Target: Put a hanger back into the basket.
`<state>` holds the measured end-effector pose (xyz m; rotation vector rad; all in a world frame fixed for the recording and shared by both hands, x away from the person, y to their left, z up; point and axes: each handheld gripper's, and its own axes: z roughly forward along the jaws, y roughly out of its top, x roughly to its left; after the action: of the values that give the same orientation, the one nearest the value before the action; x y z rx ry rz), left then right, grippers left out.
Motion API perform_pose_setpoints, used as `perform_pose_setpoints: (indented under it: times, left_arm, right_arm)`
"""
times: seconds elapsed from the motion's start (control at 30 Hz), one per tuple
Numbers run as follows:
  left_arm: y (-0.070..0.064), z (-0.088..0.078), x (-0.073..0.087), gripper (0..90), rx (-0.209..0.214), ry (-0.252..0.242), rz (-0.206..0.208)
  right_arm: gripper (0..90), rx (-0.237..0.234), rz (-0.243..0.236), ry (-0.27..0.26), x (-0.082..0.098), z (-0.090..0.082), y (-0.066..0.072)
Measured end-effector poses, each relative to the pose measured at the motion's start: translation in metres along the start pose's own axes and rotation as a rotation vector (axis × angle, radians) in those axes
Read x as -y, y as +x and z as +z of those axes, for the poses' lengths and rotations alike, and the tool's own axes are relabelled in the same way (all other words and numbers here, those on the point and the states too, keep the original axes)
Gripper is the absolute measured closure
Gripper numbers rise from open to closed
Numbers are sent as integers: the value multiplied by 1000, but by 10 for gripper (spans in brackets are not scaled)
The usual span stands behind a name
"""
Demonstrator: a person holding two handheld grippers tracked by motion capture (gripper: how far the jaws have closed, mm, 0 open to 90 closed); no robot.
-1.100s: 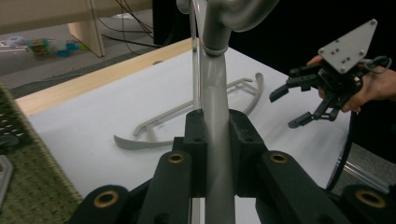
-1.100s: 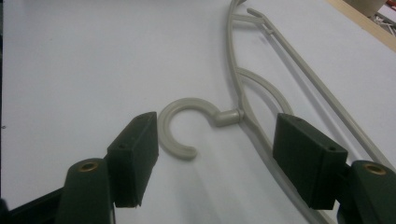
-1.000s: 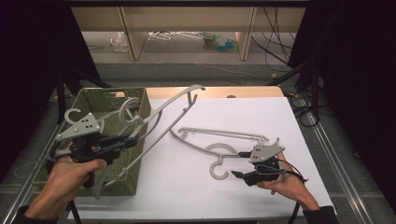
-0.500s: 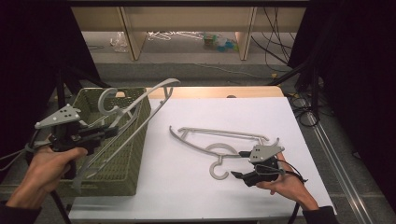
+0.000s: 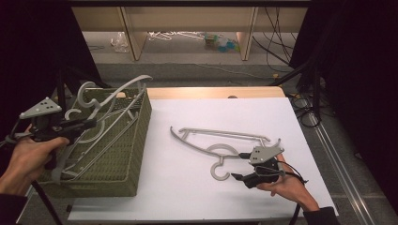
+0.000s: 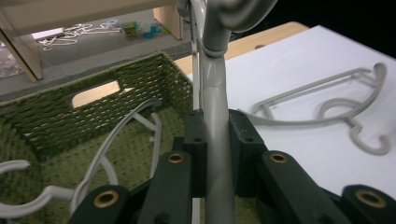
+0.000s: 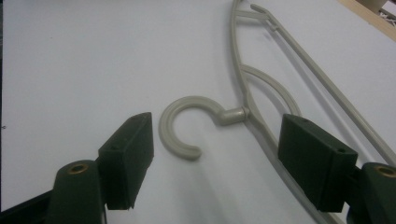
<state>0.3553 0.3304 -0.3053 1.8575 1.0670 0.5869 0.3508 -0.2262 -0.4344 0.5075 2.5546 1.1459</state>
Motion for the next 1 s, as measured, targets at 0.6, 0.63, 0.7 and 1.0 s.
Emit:
perform_pose_setpoints:
  times: [0.6,0.63,0.7,1.0]
  left_arm:
    - [36,10,19,788,-40,76,32]
    - [38,10,20,788,-43,84,40]
    - [38,12,22,788,-39,84,39]
    - [40,31,33,788,-15,151,26]
  right_arm:
    - [278,-10,-2,8,1,1,0]
    - [278,-9,-2,9,1,1,0]
    - [278,-9,-2,11,1,1,0]
    - [278,-7,-5,12,1,1,0]
